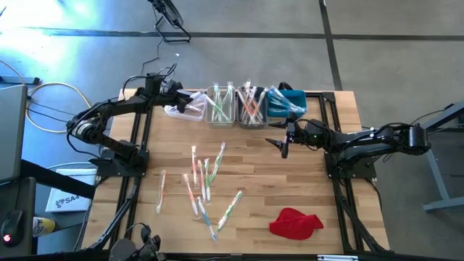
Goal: Pick & Place Toothbrushes
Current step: Put the orange toothbrush into the dark green bin
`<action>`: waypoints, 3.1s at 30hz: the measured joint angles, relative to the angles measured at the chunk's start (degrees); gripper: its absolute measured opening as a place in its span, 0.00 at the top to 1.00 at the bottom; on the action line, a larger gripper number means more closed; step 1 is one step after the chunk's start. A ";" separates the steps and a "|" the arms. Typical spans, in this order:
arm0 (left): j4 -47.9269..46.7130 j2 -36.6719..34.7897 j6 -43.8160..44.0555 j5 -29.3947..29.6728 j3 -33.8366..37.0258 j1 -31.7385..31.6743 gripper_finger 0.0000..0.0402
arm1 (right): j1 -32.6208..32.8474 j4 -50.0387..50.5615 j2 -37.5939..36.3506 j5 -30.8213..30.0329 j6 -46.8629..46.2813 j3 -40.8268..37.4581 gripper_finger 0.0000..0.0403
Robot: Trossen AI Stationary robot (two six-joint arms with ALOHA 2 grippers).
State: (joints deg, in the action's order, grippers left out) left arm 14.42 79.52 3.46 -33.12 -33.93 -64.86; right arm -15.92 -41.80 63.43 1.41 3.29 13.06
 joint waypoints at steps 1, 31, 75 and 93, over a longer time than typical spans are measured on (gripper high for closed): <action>-1.66 -0.73 -0.02 -0.26 -0.50 0.00 0.61 | 0.01 0.00 0.01 0.01 0.00 0.00 0.26; -21.02 -14.66 8.00 5.16 -1.38 34.94 0.61 | 0.02 0.00 0.01 0.17 -0.20 0.00 0.26; -44.11 -14.66 74.21 18.56 -1.36 73.38 0.61 | 0.02 1.36 0.00 0.02 -0.33 0.02 0.26; -62.91 -14.66 104.54 20.83 -1.36 88.35 0.61 | 0.02 1.33 0.01 0.02 -0.13 0.02 0.26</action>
State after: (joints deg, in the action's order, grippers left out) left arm -48.49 64.86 108.00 -12.29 -35.29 23.49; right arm -15.90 -40.47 63.44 1.43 3.16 13.08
